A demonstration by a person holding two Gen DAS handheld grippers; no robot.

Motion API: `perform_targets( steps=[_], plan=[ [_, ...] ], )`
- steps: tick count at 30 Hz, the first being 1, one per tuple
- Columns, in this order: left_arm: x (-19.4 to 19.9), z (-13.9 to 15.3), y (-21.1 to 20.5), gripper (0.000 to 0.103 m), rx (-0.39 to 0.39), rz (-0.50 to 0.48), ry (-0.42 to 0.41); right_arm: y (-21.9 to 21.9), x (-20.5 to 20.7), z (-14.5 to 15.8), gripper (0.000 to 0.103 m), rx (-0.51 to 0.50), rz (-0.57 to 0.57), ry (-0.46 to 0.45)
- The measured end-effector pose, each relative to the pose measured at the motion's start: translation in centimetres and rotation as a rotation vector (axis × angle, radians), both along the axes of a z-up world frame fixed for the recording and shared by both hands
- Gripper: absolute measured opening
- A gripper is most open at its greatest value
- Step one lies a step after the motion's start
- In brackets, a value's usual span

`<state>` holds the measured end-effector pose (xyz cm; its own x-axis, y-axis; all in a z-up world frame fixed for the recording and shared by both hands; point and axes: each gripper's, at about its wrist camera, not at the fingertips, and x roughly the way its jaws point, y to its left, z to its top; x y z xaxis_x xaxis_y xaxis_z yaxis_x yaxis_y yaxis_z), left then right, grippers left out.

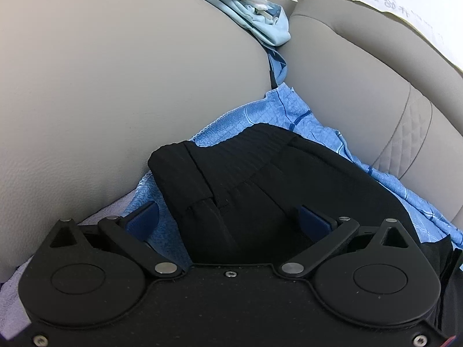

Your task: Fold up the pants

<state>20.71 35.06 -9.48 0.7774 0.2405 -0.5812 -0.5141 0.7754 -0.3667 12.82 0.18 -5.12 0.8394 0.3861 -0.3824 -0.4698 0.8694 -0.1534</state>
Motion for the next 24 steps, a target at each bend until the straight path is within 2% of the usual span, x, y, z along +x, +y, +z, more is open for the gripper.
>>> perform_targets(
  steps=[1, 2, 3, 4, 6, 8, 12, 15, 17, 20, 22, 23, 24],
  plan=[
    [-0.1, 0.0, 0.1, 0.097, -0.013, 0.012, -0.009, -0.2, 0.2, -0.1, 0.088, 0.002, -0.013, 0.008],
    [-0.4, 0.1, 0.3, 0.09, -0.032, 0.031, -0.018, -0.4, 0.3, -0.2, 0.088, 0.004, -0.025, 0.013],
    [-0.8, 0.3, 0.5, 0.082, -0.066, 0.049, -0.03, -0.6, 0.4, -0.3, 0.088, 0.005, -0.039, 0.016],
    [-1.3, 0.4, 0.8, 0.079, -0.111, 0.053, -0.047, -0.7, 0.5, -0.4, 0.088, 0.004, -0.052, 0.017],
    [-2.5, 0.4, 1.1, 0.079, -0.238, 0.037, -0.103, -0.9, 0.8, -0.6, 0.088, 0.005, -0.068, 0.02],
    [-3.4, 0.2, 0.8, 0.082, -0.29, 0.035, -0.139, -1.0, 1.0, -0.9, 0.089, 0.005, -0.079, 0.025],
    [-2.5, -0.4, 0.4, 0.091, -0.224, 0.077, -0.175, -0.6, 1.4, -1.4, 0.089, -0.004, -0.086, 0.036],
    [-2.4, -1.2, 0.9, 0.1, -0.242, 0.107, -0.255, -0.3, 1.3, -1.4, 0.089, -0.008, -0.081, 0.03],
    [-2.0, -0.9, 1.0, 0.101, -0.248, 0.11, -0.233, -0.2, 1.2, -1.5, 0.088, -0.011, -0.084, 0.027],
    [-1.2, -0.5, 1.0, 0.101, -0.22, 0.076, -0.19, -0.3, 1.3, -1.6, 0.089, -0.004, -0.093, 0.036],
    [-1.1, -0.5, 0.8, 0.09, -0.195, 0.074, -0.17, -0.6, 1.4, -1.7, 0.089, 0.005, -0.1, 0.049],
    [-1.1, -0.5, 0.8, 0.066, -0.18, 0.097, -0.153, -0.7, 1.4, -1.8, 0.089, 0.009, -0.104, 0.054],
    [-1.0, -0.5, 0.9, 0.039, -0.166, 0.128, -0.126, -0.7, 1.4, -1.8, 0.089, 0.013, -0.109, 0.059]
  ],
)
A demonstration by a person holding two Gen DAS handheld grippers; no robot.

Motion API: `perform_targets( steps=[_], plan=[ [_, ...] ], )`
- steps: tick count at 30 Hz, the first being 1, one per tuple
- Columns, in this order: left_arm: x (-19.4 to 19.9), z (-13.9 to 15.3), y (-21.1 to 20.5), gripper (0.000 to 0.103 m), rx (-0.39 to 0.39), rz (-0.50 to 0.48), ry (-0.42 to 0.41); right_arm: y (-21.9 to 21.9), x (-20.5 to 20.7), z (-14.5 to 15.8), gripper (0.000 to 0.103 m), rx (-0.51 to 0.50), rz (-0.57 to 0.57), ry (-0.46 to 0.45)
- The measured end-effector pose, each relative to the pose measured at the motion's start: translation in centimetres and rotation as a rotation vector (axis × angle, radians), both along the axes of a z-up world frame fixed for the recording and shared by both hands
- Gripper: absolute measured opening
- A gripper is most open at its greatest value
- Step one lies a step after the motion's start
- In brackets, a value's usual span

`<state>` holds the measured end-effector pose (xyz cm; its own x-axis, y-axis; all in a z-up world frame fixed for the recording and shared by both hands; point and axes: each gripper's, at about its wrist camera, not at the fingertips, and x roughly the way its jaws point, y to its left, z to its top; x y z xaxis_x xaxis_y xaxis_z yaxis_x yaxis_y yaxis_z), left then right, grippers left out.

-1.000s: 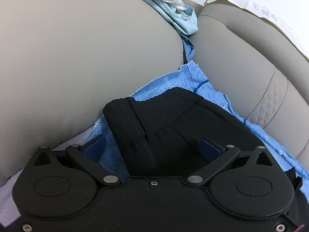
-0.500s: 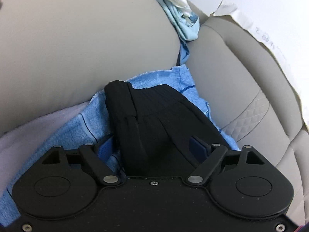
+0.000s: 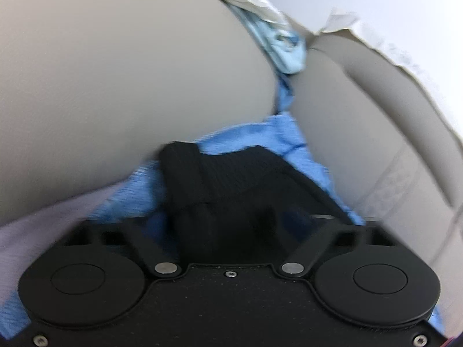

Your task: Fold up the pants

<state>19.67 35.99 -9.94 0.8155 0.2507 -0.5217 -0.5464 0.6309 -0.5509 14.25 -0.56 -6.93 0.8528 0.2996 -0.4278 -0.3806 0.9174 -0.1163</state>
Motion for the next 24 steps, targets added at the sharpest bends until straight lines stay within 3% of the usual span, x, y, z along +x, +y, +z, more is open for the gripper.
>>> perform_targets(
  steps=[1, 3, 6, 9, 12, 15, 18, 20, 22, 24],
  plan=[
    [-0.1, -0.1, 0.3, 0.035, -0.005, 0.019, 0.014, -0.1, 0.0, 0.0, 0.089, 0.003, -0.003, 0.003],
    [-0.7, -0.5, 1.5, 0.021, -0.118, 0.026, -0.049, -0.2, 0.0, 0.0, 0.089, 0.005, -0.005, 0.003],
    [-1.0, -0.6, 2.2, 0.016, -0.181, 0.047, -0.076, -0.3, 0.0, 0.1, 0.089, 0.001, -0.006, -0.002],
    [-0.9, 1.0, 1.0, 0.014, -0.112, 0.023, -0.104, -0.6, 0.0, 0.6, 0.089, 0.022, -0.017, -0.001],
    [-0.2, 4.3, -1.7, 0.013, -0.001, -0.084, -0.159, -1.5, -0.2, 1.3, 0.089, 0.064, -0.052, 0.005],
    [0.8, 8.7, -7.1, 0.013, 0.152, -0.229, -0.223, -3.2, -0.4, 2.1, 0.088, 0.097, -0.085, 0.019],
    [1.5, 12.3, -15.2, 0.015, 0.258, -0.467, -0.32, -5.9, -0.8, 3.5, 0.088, 0.121, -0.138, 0.012],
    [2.2, 13.4, -21.2, 0.017, 0.328, -0.653, -0.338, -8.1, -1.1, 4.4, 0.088, 0.148, -0.187, 0.007],
    [3.2, 12.7, -27.1, 0.023, 0.361, -0.841, -0.293, -10.9, -1.5, 5.1, 0.088, 0.185, -0.255, 0.008],
    [4.2, 10.7, -31.9, 0.03, 0.375, -0.978, -0.177, -13.6, -1.9, 5.2, 0.088, 0.219, -0.325, 0.02]
  ],
)
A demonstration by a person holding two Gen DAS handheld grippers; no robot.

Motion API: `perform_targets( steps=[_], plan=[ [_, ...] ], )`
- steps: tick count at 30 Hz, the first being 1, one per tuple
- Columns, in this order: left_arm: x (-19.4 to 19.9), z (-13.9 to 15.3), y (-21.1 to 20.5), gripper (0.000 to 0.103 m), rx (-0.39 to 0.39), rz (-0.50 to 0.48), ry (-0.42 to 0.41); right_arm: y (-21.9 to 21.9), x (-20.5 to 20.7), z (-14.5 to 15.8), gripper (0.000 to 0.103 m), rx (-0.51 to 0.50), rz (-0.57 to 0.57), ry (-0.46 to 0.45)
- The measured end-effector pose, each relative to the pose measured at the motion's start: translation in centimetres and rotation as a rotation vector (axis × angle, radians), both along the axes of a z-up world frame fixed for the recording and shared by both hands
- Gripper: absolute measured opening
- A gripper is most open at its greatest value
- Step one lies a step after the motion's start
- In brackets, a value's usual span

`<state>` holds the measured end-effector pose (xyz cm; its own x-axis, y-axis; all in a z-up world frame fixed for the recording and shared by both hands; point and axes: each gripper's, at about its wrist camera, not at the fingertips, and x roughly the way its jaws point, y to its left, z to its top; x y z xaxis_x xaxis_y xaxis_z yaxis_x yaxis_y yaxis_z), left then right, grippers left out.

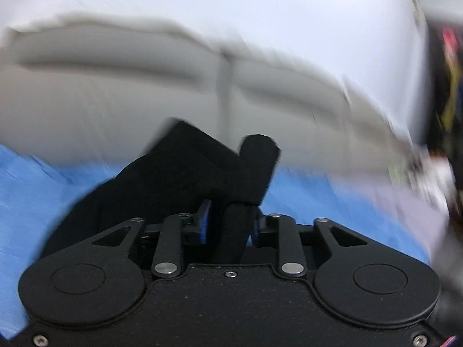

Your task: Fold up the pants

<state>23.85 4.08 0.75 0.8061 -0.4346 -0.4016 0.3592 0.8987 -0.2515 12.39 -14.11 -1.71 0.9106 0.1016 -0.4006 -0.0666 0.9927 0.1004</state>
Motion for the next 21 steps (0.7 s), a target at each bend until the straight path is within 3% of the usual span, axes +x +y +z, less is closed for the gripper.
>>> perform_targets(
  steps=[2, 5, 8, 12, 14, 16, 18, 21],
  plan=[
    [0.3, -2.4, -2.5, 0.031, 0.032, -0.034, 0.115, -2.4, -0.4, -0.1, 0.087, 0.041, -0.062, 0.016],
    [-1.5, -4.1, -2.1, 0.05, -0.044, -0.077, 0.183, -5.5, -1.1, -0.6, 0.088, 0.134, -0.107, 0.046],
    [-3.9, -3.8, -0.6, 0.06, -0.044, -0.082, 0.152, -7.0, -1.1, -1.4, 0.088, 0.218, -0.098, 0.071],
    [-8.1, -2.2, 1.5, 0.072, 0.003, -0.008, 0.021, -6.1, 0.0, -2.3, 0.088, 0.277, -0.044, 0.094],
    [-9.0, -2.0, 2.6, 0.071, 0.047, 0.079, 0.0, -4.9, 1.0, -2.9, 0.088, 0.278, -0.023, 0.117],
    [-8.3, -3.0, 3.7, 0.064, 0.106, 0.182, 0.041, -3.4, 2.2, -3.5, 0.088, 0.241, -0.011, 0.143],
    [-7.1, -4.5, 4.1, 0.047, 0.159, 0.262, 0.079, -1.6, 3.4, -4.1, 0.092, 0.163, -0.014, 0.162],
    [-6.0, -6.7, 4.9, 0.043, 0.179, 0.303, 0.153, 0.3, 5.2, -5.2, 0.096, 0.074, -0.041, 0.173]
  ],
)
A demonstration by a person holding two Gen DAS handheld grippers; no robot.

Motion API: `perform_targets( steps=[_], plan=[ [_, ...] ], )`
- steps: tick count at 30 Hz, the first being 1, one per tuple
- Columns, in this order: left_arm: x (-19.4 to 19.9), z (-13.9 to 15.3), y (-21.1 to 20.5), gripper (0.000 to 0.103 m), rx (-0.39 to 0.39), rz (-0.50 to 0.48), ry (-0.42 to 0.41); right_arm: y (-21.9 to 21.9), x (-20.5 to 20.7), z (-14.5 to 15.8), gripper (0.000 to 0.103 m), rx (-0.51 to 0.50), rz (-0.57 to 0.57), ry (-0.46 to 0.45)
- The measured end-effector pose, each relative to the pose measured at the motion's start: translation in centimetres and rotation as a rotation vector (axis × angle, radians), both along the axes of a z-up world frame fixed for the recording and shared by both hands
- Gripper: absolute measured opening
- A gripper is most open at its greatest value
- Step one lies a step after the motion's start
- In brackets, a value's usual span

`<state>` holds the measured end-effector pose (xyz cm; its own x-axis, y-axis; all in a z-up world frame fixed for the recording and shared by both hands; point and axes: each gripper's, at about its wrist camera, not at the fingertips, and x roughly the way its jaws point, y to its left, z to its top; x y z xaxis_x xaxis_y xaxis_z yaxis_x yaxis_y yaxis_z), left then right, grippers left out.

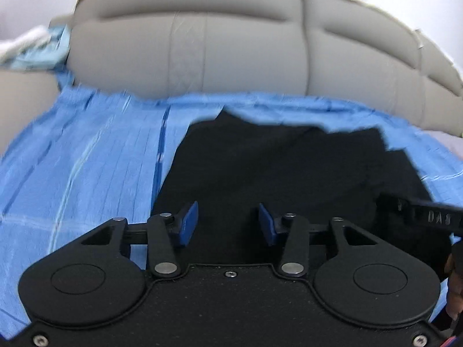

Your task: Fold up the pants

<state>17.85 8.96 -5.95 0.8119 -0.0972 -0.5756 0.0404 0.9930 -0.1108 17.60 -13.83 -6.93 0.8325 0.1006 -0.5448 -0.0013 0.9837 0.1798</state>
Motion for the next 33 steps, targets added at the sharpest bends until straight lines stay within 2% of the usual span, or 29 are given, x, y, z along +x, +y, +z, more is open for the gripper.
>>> perform_targets(
  steps=[1, 4, 5, 8, 10, 13, 15, 16, 20, 23, 25, 27, 29, 31, 32, 33],
  plan=[
    [0.2, -0.5, -0.1, 0.043, -0.002, 0.0, 0.01, 0.3, 0.5, -0.3, 0.091, 0.008, 0.002, 0.004],
    [-0.1, -0.6, -0.8, 0.044, 0.044, -0.033, -0.004, 1.5, 0.7, 0.4, 0.037, -0.025, 0.06, -0.018],
    [-0.2, -0.6, -1.1, 0.044, 0.049, -0.04, -0.002, 1.6, 0.3, 1.0, 0.029, -0.025, 0.072, -0.027],
    [-0.5, 0.1, -1.9, 0.044, 0.02, -0.098, -0.009, 1.2, -2.3, 2.3, 0.022, -0.097, 0.03, -0.094],
    [-0.7, 0.6, -2.0, 0.044, -0.02, -0.131, -0.012, 0.9, -4.7, 2.5, 0.022, -0.198, -0.043, -0.133],
    [-0.8, 1.2, -2.0, 0.045, -0.022, -0.132, -0.021, 0.9, -6.9, 0.9, 0.024, -0.306, -0.107, -0.09],
    [-0.2, 1.8, -1.6, 0.045, -0.016, -0.122, -0.035, 0.6, -6.8, -0.3, 0.035, -0.334, -0.12, -0.027],
    [0.2, 2.2, -1.4, 0.045, -0.011, -0.118, -0.043, 0.0, -6.8, -0.6, 0.051, -0.31, -0.124, -0.022],
    [2.7, 4.1, -1.1, 0.046, 0.033, -0.127, -0.102, -1.6, -7.2, 1.1, 0.083, -0.266, -0.111, -0.114],
    [5.7, 4.6, -1.5, 0.046, 0.066, -0.146, -0.114, -3.3, -5.7, 3.0, 0.09, -0.215, -0.081, -0.166],
    [7.7, 4.2, -2.1, 0.044, 0.068, -0.153, -0.092, -5.1, -3.7, 3.4, 0.091, -0.185, -0.048, -0.161],
    [9.9, 3.2, -2.6, 0.044, 0.071, -0.157, -0.064, -6.2, -1.0, 2.8, 0.091, -0.167, -0.016, -0.13],
    [11.9, 1.9, -3.4, 0.044, 0.111, -0.142, -0.033, -6.6, 1.9, 1.9, 0.091, -0.15, 0.032, -0.063],
    [13.5, 0.8, -4.0, 0.044, 0.157, -0.114, -0.013, -6.7, 4.4, 0.6, 0.098, -0.097, 0.085, 0.021],
    [13.9, 0.6, -4.1, 0.044, 0.164, -0.1, -0.015, -6.9, 5.1, -0.1, 0.098, -0.051, 0.099, 0.043],
    [14.4, 0.7, -4.2, 0.044, 0.166, -0.085, -0.027, -7.0, 5.1, -0.4, 0.092, -0.031, 0.1, 0.019]
  ],
)
